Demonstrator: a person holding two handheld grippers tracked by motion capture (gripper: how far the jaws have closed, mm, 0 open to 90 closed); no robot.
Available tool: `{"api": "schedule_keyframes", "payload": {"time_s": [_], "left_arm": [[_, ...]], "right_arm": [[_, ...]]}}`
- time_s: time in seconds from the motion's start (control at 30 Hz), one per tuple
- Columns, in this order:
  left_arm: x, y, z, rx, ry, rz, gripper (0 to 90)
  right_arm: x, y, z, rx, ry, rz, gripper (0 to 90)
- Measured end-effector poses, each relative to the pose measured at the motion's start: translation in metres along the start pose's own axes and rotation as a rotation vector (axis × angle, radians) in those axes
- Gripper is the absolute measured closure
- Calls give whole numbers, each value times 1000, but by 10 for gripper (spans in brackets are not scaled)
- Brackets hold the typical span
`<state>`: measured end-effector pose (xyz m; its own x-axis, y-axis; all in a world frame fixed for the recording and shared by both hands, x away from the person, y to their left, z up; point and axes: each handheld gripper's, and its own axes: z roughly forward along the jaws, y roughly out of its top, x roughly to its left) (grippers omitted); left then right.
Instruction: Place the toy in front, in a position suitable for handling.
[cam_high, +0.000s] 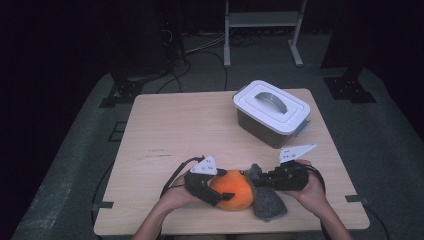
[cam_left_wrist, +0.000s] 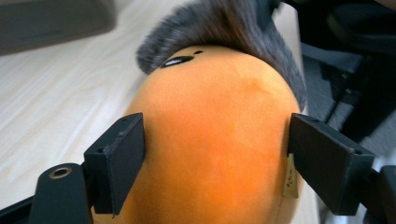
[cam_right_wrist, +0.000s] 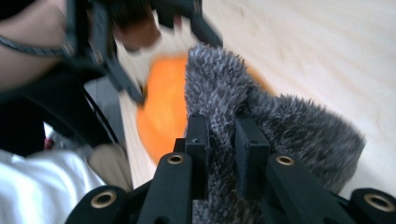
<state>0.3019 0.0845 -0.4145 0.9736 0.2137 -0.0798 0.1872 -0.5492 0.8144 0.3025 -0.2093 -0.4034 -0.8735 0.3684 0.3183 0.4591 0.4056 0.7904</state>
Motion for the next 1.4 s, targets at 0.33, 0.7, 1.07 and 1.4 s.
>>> {"api": "schedule_keyframes", "payload": {"time_s": [0.33, 0.7, 1.07, 1.4], "left_arm": [[5, -1, 3, 1, -14, -69, 103], [0, -4, 0, -4, 35, 7, 429], [-3, -2, -7, -52, 148, 71, 421], [0, -3, -2, -13, 111, 51, 204]], "right_arm": [[9, -4, 16, 95, 111, -38, 761], [-2, -9, 11, 78, 107, -7, 768], [2, 2, 6, -37, -8, -23, 769], [-1, -6, 24, 25, 10, -7, 768]]}}
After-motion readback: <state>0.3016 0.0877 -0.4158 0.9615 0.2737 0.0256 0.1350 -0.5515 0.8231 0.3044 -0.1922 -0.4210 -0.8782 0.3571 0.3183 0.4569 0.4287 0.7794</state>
